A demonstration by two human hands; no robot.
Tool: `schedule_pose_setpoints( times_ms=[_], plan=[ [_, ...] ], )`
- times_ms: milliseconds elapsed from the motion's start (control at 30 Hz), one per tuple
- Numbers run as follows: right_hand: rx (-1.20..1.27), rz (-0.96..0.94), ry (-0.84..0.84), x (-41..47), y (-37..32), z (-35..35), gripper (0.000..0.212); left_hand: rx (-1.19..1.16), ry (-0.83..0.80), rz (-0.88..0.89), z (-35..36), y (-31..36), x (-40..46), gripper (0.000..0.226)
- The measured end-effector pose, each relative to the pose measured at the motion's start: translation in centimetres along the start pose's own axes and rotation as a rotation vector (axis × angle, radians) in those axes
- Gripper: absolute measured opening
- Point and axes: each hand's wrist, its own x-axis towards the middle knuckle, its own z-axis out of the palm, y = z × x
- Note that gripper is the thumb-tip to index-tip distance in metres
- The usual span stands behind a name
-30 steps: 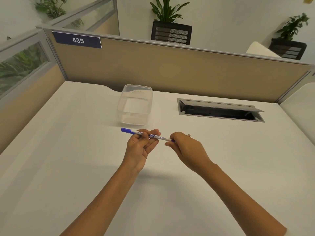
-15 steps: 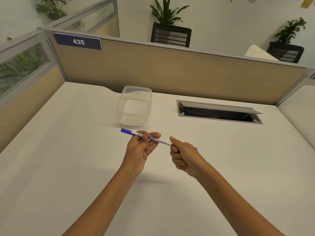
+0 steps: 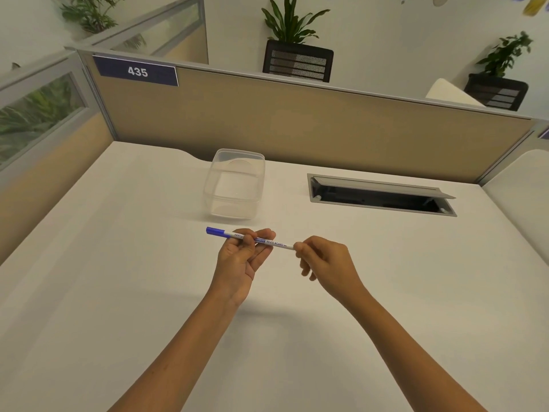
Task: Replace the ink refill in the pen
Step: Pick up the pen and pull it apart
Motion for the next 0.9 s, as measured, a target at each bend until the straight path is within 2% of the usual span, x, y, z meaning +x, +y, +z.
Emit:
schedule_pose_setpoints(
  times_ms=[100, 167, 233, 333, 433, 533, 700, 800, 900],
  plan=[
    [0.215, 0.266, -0.061, -0.1, -0.6, 0.1, 0.044, 0.011, -0.006, 0.001, 0.1, 0.0, -0.1, 0.016],
    [0.246, 0.364, -0.093, -0.1, -0.9, 0.0, 0.05, 0.01, 0.0, -0.003, 0.1, -0.1, -0.2, 0.017],
    [0.231, 0.323, -0.077, -0.2, -0.7, -0.1, 0.047, -0.005, 0.004, -0.003, 0.0, -0.1, -0.2, 0.018],
    [0.176, 0.12, -0.032, -0.4, -0.3, -0.2, 0.017, -0.016, 0.009, -0.006, -0.1, 0.0, -0.2, 0.018],
    [0.085, -0.001, 0.008, -0.3, -0.1, -0.2, 0.004, -0.015, 0.006, -0.012, 0.0, 0.0, -0.3, 0.018],
    [0.033, 0.01, 0.003, -0.2, -0.1, 0.0, 0.014, -0.018, 0.005, -0.013, 0.2, -0.1, -0.4, 0.018],
    [0.107, 0.158, -0.002, -0.3, -0.4, 0.4, 0.041, -0.012, -0.01, -0.01, 0.3, -0.3, -0.4, 0.017],
    [0.203, 0.284, 0.023, -0.2, -0.5, 0.9, 0.045, -0.016, -0.009, -0.02, 0.5, -0.4, -0.5, 0.018],
    [0.118, 0.229, -0.008, -0.3, -0.4, 0.4, 0.046, -0.018, 0.002, -0.023, 0.5, -0.4, -0.6, 0.017]
  ],
)
